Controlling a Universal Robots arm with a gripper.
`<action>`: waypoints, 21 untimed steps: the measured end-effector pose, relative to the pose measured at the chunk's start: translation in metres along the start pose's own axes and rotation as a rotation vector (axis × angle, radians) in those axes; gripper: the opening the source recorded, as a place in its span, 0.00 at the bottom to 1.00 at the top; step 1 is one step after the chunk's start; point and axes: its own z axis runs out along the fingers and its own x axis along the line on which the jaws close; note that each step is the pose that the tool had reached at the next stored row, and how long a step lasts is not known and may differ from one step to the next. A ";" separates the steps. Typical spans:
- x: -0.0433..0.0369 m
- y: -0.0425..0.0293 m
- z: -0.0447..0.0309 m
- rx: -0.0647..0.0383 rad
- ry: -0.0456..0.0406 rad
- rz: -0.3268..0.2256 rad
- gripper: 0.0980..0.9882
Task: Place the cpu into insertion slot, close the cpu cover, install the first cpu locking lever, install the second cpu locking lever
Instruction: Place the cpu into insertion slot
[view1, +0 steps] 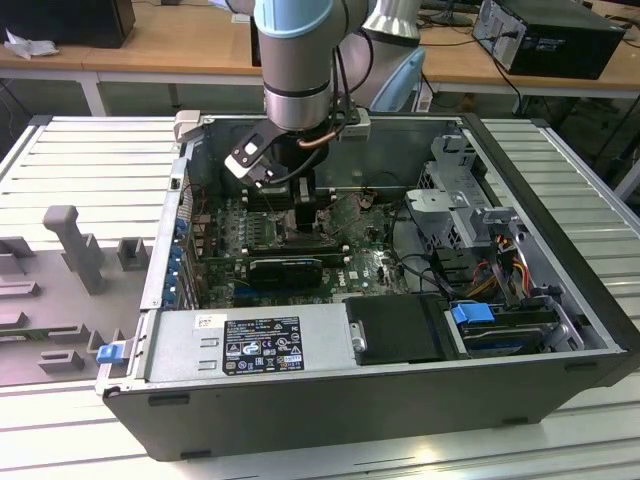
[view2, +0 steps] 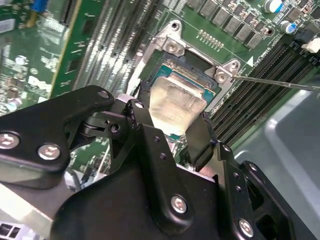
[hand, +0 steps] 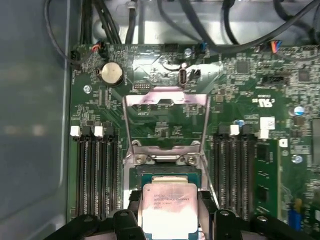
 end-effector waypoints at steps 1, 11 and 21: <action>0.0009 -0.0004 0.0029 0.000 0.0000 0.000 0.48; 0.0012 -0.0005 0.0141 0.001 -0.0018 0.020 0.48; 0.0013 -0.0004 0.0149 0.000 -0.0020 0.025 0.57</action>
